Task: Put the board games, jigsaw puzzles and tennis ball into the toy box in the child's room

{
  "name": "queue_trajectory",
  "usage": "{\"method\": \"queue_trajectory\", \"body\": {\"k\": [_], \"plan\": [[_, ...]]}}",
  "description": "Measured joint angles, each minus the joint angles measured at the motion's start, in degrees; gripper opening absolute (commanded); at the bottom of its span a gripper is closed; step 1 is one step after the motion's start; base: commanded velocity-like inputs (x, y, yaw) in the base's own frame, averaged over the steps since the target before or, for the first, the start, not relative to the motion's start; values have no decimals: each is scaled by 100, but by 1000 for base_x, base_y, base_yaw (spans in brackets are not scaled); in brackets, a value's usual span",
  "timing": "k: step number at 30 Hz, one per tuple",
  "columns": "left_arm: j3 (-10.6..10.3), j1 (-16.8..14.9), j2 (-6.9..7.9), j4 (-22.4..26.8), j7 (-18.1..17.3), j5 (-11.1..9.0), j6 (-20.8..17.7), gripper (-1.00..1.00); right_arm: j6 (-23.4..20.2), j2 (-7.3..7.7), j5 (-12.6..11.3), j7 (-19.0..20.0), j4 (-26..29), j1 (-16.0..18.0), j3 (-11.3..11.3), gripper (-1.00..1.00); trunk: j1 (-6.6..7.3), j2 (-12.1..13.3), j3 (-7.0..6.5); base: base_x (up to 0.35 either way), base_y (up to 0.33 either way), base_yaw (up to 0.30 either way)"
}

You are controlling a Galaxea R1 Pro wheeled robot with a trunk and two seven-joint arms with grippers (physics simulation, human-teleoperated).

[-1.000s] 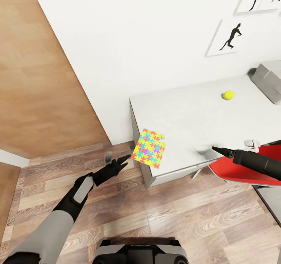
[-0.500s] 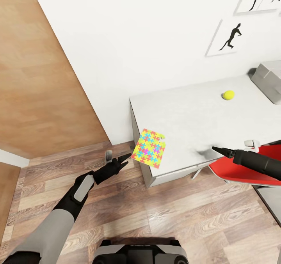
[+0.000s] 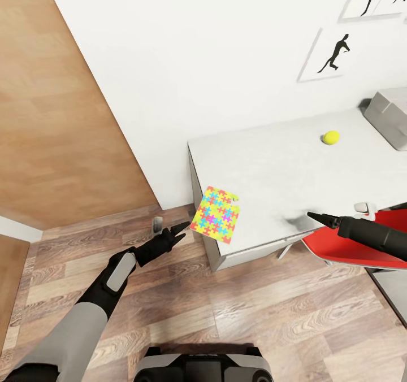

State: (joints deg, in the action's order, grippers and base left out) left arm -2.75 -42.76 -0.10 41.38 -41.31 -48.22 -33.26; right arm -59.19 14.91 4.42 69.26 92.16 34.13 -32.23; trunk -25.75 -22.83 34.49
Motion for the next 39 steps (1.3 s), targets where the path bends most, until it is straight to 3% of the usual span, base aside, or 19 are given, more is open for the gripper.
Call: {"method": "queue_trajectory", "body": {"k": [20,39], "plan": [[2,7,1,2,6,33,-4,100,0,3,-5,2,0,0,-110,100,0,0,0,0,-109,0],[-6,8,-1,2,8,45,-4,100,1,4,-5,9,0,0,-119,100,0,0,0,0,-19,0]]}}
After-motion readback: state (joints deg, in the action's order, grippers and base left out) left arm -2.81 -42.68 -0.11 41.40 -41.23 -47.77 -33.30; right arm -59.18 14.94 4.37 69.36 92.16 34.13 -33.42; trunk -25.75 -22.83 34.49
